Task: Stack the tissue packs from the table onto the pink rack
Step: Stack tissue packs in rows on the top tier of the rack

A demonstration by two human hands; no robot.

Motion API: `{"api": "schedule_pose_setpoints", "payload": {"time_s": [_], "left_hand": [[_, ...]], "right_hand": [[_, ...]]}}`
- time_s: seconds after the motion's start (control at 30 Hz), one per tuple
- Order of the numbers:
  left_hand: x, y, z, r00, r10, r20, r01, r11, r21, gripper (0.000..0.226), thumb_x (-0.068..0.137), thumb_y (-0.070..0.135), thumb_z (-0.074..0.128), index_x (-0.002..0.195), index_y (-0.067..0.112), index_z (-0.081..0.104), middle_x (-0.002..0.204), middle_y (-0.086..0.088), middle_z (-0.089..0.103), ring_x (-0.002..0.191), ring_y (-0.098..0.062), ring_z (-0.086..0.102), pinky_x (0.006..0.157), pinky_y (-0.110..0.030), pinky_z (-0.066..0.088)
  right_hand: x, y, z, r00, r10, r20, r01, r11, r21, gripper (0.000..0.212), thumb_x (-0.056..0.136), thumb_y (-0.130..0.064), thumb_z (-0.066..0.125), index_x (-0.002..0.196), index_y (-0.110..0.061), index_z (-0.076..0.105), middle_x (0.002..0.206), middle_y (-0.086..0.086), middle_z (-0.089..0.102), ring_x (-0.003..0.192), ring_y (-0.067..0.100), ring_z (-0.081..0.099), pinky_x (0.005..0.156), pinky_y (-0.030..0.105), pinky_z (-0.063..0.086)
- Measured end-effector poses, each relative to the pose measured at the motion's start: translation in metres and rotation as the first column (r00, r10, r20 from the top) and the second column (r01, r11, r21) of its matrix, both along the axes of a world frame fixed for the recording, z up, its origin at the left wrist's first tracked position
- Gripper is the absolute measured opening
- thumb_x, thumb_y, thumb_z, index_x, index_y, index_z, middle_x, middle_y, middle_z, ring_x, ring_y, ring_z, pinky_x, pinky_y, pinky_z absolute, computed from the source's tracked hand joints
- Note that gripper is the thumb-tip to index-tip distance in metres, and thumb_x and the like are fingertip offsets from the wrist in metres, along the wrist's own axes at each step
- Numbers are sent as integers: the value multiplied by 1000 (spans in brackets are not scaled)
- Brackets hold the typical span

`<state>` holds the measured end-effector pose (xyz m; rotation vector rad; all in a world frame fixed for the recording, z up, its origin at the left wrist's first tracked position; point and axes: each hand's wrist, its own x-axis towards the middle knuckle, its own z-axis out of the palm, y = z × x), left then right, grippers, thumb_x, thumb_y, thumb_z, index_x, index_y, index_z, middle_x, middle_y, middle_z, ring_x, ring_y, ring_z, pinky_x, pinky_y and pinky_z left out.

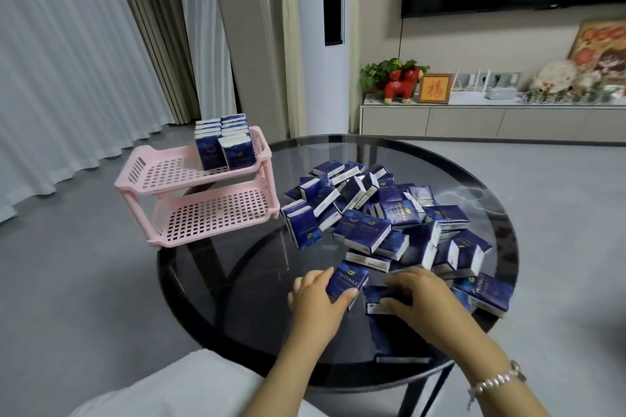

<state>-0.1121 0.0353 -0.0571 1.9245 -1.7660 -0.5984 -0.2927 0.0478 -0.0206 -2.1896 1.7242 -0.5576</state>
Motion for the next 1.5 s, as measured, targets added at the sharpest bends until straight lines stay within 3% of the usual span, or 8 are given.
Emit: {"api": "schedule_pose_setpoints", "payload": {"time_s": [0.23, 0.33, 0.53, 0.73, 0.87, 1.03, 1.23, 1.5], "left_hand": [[11, 13, -4, 968, 85, -237, -93, 995, -26, 42, 82, 36, 69, 120, 27, 53, 120, 3, 55, 115, -20, 46, 101, -35, 38], [16, 19, -3, 920, 90, -381, -109, 994, -29, 37, 79, 26, 74, 107, 28, 50, 105, 6, 52, 104, -19, 54, 90, -30, 46], [21, 25, -2, 871, 96, -482, -164, 981, -100, 47, 85, 18, 68, 127, 24, 49, 120, 3, 47, 105, -16, 55, 86, -23, 41], [20, 26, 4, 624, 99, -776, -205, 978, -40, 30, 88, 11, 65, 109, 21, 47, 103, 7, 59, 84, -13, 65, 58, -18, 54], [22, 23, 3, 551, 130, -825, -263, 964, -24, 24, 87, 16, 66, 100, 24, 47, 108, -3, 62, 85, -16, 68, 69, -31, 58], [26, 24, 5, 466, 109, -878, -259, 966, -18, 29, 91, 19, 60, 116, 16, 46, 115, -3, 62, 89, -15, 68, 60, -25, 58], [22, 26, 10, 453, 69, -889, -186, 982, -19, 26, 94, 20, 54, 120, 17, 48, 115, -4, 62, 94, -16, 68, 66, -30, 60], [17, 28, 12, 344, 34, -938, -101, 995, -1, 29, 92, 24, 55, 117, 9, 51, 114, -10, 65, 102, -23, 67, 73, -34, 60]], "right_hand": [[1, 8, -25, 1000, -23, -15, 22, 1000, -19, 44, 86, -37, 63, 129, -27, 56, 133, -10, 55, 118, 19, 43, 101, 24, 33], [3, 6, -29, 1000, -17, 13, 17, 998, -64, 40, 84, -32, 66, 124, -26, 61, 129, -10, 59, 113, 20, 46, 97, 21, 33], [11, 11, -41, 985, -12, 170, 46, 979, -199, 28, 78, -18, 73, 106, -15, 72, 104, -2, 71, 103, 19, 56, 86, 12, 34], [21, 8, -43, 972, -28, 232, 117, 917, -381, 20, 81, -13, 70, 100, -11, 73, 81, -14, 56, 84, 19, 60, 74, 14, 42], [31, 4, -44, 932, -49, 359, 203, 890, -408, 21, 81, -13, 70, 101, -9, 72, 84, -15, 53, 81, 14, 59, 77, 10, 39], [39, 6, -30, 690, -197, 696, 378, 919, -114, 18, 88, -24, 62, 103, -18, 70, 89, -8, 67, 81, 7, 62, 69, 7, 46], [45, 2, -14, 360, -248, 899, 262, 952, 158, 21, 92, -29, 56, 94, -15, 71, 86, -2, 74, 81, 14, 68, 75, 35, 56], [71, 3, -13, 327, -268, 906, 68, 963, 260, 24, 95, -23, 51, 87, -9, 70, 86, 14, 73, 74, 21, 66, 62, 31, 57]]}}
